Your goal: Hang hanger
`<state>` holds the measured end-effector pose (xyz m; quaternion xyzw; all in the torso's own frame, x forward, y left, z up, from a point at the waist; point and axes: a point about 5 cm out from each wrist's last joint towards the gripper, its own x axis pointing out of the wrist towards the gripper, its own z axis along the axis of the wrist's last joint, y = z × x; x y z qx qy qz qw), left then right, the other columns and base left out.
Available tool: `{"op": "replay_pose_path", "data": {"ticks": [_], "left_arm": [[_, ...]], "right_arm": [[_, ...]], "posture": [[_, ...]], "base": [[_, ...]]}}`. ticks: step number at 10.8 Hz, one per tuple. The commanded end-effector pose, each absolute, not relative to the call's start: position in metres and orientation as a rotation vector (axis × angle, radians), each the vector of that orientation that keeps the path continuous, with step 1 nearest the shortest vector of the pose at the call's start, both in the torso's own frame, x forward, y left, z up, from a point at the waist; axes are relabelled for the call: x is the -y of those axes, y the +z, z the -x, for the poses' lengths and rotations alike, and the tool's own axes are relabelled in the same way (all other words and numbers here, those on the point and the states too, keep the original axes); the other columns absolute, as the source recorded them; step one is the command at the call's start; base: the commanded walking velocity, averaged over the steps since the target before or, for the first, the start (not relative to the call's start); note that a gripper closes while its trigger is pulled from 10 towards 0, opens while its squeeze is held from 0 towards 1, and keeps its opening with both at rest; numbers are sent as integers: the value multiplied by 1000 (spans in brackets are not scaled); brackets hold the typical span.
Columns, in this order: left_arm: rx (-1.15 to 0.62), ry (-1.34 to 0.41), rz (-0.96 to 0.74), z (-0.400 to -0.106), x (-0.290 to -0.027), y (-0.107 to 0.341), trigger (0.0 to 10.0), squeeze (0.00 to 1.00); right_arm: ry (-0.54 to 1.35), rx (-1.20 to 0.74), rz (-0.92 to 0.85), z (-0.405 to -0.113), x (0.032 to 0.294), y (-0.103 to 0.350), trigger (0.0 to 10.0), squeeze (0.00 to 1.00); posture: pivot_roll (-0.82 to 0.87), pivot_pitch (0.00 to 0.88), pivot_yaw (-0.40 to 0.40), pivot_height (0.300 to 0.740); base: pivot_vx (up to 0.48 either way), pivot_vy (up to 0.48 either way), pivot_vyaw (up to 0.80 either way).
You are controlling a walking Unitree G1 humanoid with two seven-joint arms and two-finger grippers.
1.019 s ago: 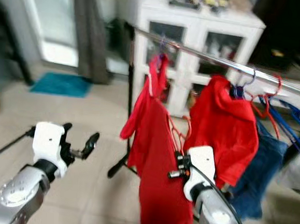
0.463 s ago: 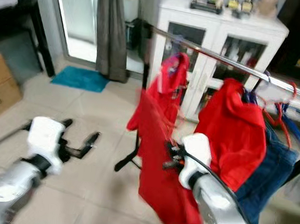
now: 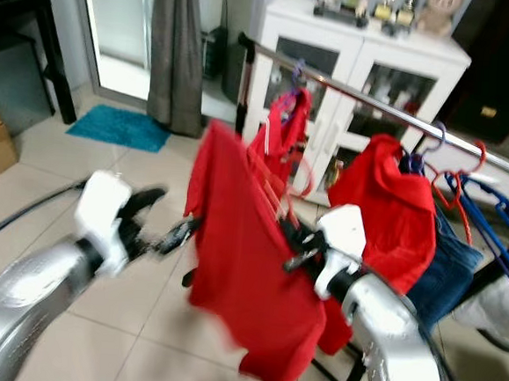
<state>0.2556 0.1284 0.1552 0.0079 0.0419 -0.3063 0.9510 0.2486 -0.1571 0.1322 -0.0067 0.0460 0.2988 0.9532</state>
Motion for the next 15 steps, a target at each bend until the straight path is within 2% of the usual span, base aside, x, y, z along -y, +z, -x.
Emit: {"op": "replay_pose_path", "data": {"ticks": [1, 3, 4, 5, 6, 7, 9, 10, 11, 12, 15], "left_arm": [[-88, -604, -31, -262, -127, 152, 10000, 1000], [1, -543, 1, -290, -121, 162, 10000, 1000], [14, -565, 32, -293, -116, 165, 10000, 1000], [24, -682, 48, -291, -103, 166, 10000, 1000], [24, -722, 65, -289, -98, 165, 10000, 957], [18, -674, 34, -297, -98, 161, 10000, 773], [44, -575, 1, -316, -104, 163, 10000, 204], [23, -559, -28, -321, -105, 163, 10000, 0], [21, -565, -47, -325, -105, 163, 1843, 0], [27, -581, -41, -325, -103, 164, 0, 0], [27, -635, -19, -317, -90, 165, 0, 0]], "right_arm": [[624, -22, 0, -252, 158, 142, 10000, 0], [692, 9, 29, -248, 148, 143, 10000, 0], [695, 14, 49, -249, 146, 144, 10000, 0], [701, 15, 81, -249, 140, 142, 10000, 0], [711, 23, 77, -248, 137, 142, 10000, 0], [725, 43, 72, -247, 133, 145, 10000, 0], [759, 80, 58, -245, 129, 150, 10000, 0], [754, 83, 63, -243, 129, 149, 10000, 0], [744, 87, 58, -242, 128, 147, 10000, 0], [735, 88, 60, -241, 127, 147, 10000, 0], [683, 81, 53, -241, 129, 143, 10000, 0]], "posture": [[91, 0, -83, 740], [84, 0, -79, 740], [80, 0, -76, 740], [80, 0, -72, 740], [80, 0, -72, 740], [81, 0, -70, 740], [85, 0, -65, 740], [85, 0, -57, 740], [86, 0, -21, 740], [84, 0, -7, 740], [84, 2, 13, 740]], "base": [[0, 0, 0], [0, 0, 0], [0, 0, 0], [0, 0, 0], [0, 0, 0], [0, 0, 0], [0, 0, 0], [0, 0, 0], [0, 0, 0], [0, 0, 0], [0, 0, 0]]}}
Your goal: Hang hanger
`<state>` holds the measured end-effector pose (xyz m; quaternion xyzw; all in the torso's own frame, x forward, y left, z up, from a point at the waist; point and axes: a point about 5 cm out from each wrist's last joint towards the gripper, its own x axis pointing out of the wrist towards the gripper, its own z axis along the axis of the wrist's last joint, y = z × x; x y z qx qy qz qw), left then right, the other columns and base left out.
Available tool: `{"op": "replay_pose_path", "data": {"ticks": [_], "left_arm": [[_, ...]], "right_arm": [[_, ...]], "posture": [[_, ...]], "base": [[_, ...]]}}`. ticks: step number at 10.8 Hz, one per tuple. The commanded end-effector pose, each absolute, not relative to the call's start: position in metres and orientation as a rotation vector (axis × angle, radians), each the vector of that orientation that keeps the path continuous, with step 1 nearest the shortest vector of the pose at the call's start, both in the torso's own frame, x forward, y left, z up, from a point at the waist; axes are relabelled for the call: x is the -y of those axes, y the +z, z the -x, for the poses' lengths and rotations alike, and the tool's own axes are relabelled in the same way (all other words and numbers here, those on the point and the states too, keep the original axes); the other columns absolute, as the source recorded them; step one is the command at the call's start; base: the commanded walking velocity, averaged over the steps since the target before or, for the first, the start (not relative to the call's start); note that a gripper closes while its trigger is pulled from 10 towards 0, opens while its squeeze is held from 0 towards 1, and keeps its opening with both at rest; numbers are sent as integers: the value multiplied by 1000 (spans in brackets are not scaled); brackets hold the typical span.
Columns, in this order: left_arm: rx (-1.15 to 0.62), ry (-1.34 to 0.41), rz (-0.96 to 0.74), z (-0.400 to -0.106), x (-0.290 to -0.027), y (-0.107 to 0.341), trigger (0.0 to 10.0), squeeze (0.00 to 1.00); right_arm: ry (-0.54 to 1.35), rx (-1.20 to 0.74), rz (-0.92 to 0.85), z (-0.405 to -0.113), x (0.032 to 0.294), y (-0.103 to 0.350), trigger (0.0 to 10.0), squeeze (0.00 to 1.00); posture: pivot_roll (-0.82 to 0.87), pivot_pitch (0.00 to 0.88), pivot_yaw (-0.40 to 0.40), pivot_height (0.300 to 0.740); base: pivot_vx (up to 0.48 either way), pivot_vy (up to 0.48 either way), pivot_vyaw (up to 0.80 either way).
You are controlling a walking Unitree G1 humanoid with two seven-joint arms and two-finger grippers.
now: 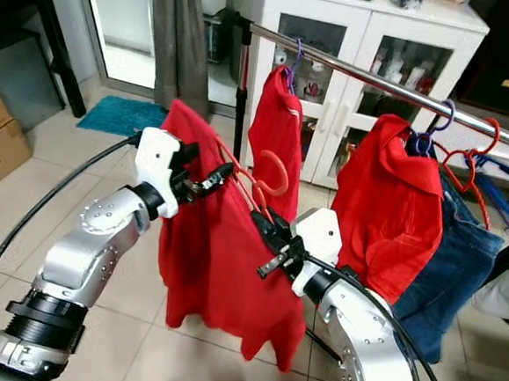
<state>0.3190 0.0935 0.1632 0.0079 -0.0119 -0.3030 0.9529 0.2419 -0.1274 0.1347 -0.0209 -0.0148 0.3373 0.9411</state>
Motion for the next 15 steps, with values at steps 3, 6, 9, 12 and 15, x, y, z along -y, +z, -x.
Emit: {"op": "replay_pose_path", "data": {"ticks": [3, 6, 9, 12, 15], "left_arm": [[19, -606, -11, -319, -95, 164, 0, 0], [19, -576, -6, -320, -100, 164, 0, 0], [32, -574, 1, -320, -102, 166, 0, 0], [52, -567, 20, -320, -109, 173, 0, 0], [82, -588, 25, -318, -114, 186, 0, 0]], "right_arm": [[695, 91, 45, -241, 125, 144, 10000, 0], [710, 93, 48, -243, 125, 144, 10000, 0], [716, 92, 52, -244, 125, 145, 10000, 0], [716, 77, 119, -244, 127, 142, 10000, 0], [683, 35, 202, -246, 130, 136, 10000, 0]], "posture": [[97, 0, 4, 740], [97, 0, -7, 740], [98, 0, -12, 740], [99, 0, -13, 740], [101, 0, -10, 740]], "base": [[0, 0, 0], [0, 0, 0], [0, 0, 0], [0, 0, 0], [0, 0, 0]]}}
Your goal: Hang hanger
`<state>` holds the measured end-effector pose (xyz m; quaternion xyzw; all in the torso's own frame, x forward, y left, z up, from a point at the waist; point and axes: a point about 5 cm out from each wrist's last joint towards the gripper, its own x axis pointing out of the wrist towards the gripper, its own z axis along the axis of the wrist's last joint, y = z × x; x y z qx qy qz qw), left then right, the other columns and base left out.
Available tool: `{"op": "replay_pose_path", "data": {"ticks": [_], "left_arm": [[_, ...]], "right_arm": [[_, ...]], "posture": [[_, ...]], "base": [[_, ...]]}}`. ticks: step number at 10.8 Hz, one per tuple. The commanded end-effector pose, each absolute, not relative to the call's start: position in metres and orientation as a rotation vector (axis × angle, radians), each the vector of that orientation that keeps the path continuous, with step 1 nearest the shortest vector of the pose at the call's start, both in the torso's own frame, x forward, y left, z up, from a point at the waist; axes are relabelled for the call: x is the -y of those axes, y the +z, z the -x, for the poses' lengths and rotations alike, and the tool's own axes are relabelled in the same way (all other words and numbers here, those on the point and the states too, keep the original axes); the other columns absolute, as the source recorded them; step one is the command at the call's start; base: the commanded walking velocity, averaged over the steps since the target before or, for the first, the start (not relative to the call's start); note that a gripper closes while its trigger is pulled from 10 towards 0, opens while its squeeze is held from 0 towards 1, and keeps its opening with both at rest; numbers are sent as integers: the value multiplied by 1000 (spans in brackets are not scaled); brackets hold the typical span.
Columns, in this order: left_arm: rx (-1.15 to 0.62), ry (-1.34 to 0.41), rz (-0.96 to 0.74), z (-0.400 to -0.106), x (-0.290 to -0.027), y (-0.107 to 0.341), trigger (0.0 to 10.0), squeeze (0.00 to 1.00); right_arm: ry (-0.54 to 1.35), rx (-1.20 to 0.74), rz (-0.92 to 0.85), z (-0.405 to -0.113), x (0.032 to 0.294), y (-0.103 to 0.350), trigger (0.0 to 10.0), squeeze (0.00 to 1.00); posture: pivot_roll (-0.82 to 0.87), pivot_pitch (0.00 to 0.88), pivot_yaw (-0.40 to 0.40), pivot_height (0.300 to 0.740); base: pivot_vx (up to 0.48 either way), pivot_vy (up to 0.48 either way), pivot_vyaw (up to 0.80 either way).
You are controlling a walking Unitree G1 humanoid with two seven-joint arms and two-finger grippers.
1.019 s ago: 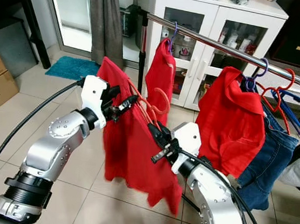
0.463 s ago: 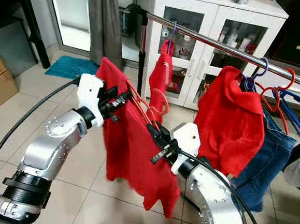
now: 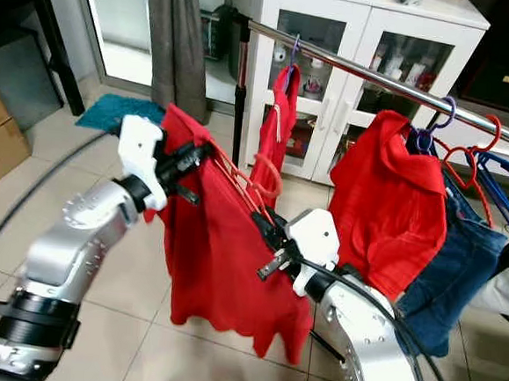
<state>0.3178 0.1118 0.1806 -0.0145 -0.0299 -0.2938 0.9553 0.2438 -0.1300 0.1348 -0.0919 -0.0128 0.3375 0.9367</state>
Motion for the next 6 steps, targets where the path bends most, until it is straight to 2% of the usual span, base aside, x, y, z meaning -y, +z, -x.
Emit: {"op": "replay_pose_path", "data": {"ticks": [1, 3, 5, 6], "left_arm": [[85, -601, 29, -317, -115, 188, 0, 0], [113, -709, 31, -305, -126, 206, 0, 0], [130, -665, -18, -310, -148, 223, 0, 0], [121, -571, -73, -319, -166, 229, 0, 0]], "right_arm": [[678, 26, 214, -246, 131, 135, 10000, 0], [635, -49, 369, -245, 144, 123, 10000, 0], [658, -86, 438, -239, 149, 116, 10000, 0], [671, -70, 440, -237, 151, 117, 10000, 0]], "posture": [[100, 0, -9, 740], [99, 2, -13, 740], [100, 2, -18, 740], [100, 1, -20, 740]], "base": [[0, 0, 0], [0, 0, 0], [0, 0, 0], [0, 0, 0]]}}
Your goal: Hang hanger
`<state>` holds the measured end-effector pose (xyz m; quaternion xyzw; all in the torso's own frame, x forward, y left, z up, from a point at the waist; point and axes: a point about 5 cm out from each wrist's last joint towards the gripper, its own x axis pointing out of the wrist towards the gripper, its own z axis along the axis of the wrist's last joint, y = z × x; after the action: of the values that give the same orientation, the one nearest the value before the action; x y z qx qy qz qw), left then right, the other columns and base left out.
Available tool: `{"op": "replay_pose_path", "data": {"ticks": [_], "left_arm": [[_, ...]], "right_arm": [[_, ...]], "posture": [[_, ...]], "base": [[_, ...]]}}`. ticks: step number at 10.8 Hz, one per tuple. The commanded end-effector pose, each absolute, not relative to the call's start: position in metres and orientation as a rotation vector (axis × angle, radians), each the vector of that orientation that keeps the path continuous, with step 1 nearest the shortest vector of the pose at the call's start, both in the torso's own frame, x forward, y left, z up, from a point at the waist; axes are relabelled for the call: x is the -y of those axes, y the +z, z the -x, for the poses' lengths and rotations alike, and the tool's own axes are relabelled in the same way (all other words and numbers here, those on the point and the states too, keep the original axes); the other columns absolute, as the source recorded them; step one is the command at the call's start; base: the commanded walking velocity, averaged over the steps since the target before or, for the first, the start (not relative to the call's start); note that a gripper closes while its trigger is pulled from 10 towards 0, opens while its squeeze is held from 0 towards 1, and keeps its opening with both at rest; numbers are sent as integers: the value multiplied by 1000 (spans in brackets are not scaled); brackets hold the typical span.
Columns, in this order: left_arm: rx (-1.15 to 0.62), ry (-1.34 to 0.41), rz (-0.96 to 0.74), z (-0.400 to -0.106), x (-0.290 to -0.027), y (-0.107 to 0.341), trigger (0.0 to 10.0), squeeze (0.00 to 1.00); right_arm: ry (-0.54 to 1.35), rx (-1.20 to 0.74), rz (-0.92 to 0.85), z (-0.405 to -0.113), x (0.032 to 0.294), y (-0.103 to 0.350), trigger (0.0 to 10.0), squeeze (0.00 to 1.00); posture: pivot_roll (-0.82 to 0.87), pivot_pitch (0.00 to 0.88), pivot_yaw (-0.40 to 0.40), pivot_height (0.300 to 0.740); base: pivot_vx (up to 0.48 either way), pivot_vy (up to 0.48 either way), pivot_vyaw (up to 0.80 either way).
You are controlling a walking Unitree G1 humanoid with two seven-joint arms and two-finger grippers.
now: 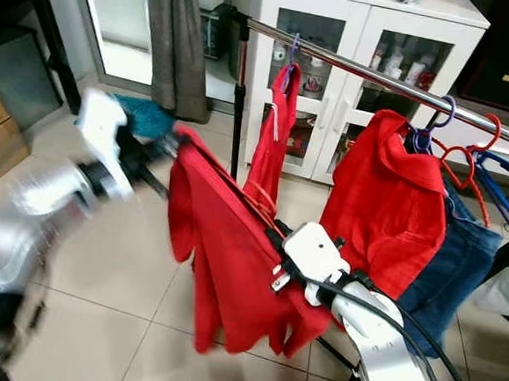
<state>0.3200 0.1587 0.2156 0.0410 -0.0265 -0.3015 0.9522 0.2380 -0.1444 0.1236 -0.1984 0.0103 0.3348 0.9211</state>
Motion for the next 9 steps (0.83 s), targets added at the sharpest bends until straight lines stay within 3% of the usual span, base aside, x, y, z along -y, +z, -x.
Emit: {"op": "replay_pose_path", "data": {"ticks": [1, 2, 5, 6, 7, 8, 9], "left_arm": [[101, -477, -121, -326, -181, 231, 0, 0], [62, -320, -202, -334, -209, 227, 0, 0], [25, -167, -271, -340, -242, 222, 0, 0], [22, -148, -238, -342, -245, 220, 0, 0], [20, -174, -217, -341, -241, 217, 0, 0], [25, -267, -167, -337, -221, 210, 0, 0], [40, -406, -102, -329, -193, 205, 0, 0]], "right_arm": [[681, -40, 401, -234, 154, 122, 10000, 0], [735, 18, 295, -225, 163, 135, 10000, 0], [898, -2, 153, -207, 189, 150, 10000, 0], [861, 28, 119, -211, 195, 156, 10000, 0], [783, 65, 77, -219, 199, 162, 10000, 0], [542, 135, -60, -241, 204, 169, 10000, 0], [416, 194, -320, -252, 198, 174, 10000, 0]], "posture": [[101, 2, -21, 740], [98, 1, -20, 740], [92, 0, -18, 740], [90, 1, -20, 740], [91, 2, -21, 740], [90, 1, -25, 740], [91, 0, -27, 740]], "base": [[0, 0, 0], [0, 0, 0], [0, 0, 0], [0, 0, 0], [0, 0, 0], [0, 0, 0], [0, 0, 0]]}}
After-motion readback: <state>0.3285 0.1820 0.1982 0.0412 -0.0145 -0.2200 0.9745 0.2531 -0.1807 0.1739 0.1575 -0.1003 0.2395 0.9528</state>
